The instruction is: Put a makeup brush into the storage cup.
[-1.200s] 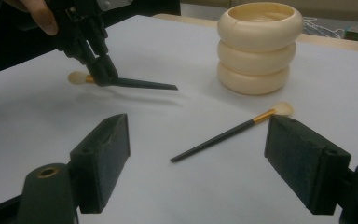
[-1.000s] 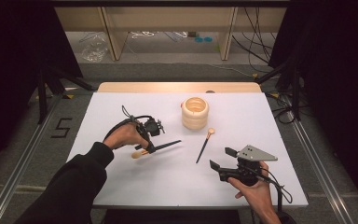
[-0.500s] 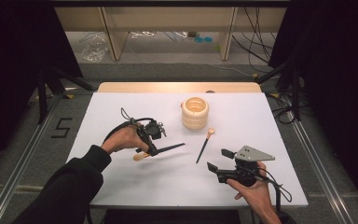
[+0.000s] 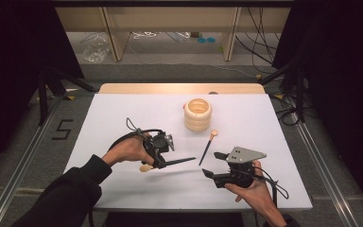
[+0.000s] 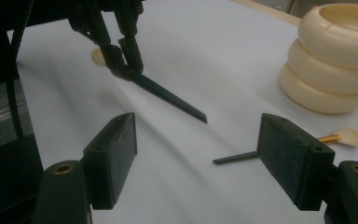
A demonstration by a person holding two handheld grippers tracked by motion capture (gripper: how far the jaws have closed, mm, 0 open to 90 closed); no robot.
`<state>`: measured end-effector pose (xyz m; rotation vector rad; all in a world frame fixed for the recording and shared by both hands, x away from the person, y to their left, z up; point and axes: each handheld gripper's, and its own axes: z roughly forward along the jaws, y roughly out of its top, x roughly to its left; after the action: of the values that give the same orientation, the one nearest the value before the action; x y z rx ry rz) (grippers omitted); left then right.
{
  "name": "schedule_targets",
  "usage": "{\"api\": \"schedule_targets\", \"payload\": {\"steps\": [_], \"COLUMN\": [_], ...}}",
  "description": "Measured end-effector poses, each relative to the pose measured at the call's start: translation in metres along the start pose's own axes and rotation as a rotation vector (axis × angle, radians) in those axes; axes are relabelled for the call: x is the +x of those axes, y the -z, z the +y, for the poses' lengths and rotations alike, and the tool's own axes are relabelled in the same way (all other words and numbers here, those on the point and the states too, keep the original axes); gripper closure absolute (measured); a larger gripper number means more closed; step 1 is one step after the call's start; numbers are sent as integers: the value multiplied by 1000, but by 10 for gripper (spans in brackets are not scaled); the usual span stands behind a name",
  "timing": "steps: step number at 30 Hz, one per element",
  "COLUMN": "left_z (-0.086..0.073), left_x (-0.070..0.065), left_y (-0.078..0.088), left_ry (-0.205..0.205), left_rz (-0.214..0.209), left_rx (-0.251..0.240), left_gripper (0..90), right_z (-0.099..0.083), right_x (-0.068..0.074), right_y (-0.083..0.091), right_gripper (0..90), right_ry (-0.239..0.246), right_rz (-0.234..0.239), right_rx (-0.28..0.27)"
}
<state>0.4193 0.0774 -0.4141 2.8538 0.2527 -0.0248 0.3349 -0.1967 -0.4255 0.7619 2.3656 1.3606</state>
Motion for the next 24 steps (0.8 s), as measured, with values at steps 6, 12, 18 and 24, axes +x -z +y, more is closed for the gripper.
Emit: {"api": "schedule_targets", "payload": {"steps": [6, 12, 18, 24], "left_z": [3, 4, 6, 9], "left_x": [-8, -14, -18, -19], "left_y": [0, -1, 0, 0], "left_ry": [-24, -33, -39, -42], "left_rz": [-14, -30, -38, -52], "left_rx": [0, -7, -10, -8], "left_gripper": [780, 780, 780, 780], "right_z": [11, 15, 19, 22], "right_x": [9, 19, 30, 34], "right_y": [-9, -22, -38, -45], "right_gripper": [347, 382, 433, 469], "right_ry": [194, 291, 425, 501], "right_rz": [-1, 18, 15, 17], "right_rx": [76, 155, 215, 241]}}
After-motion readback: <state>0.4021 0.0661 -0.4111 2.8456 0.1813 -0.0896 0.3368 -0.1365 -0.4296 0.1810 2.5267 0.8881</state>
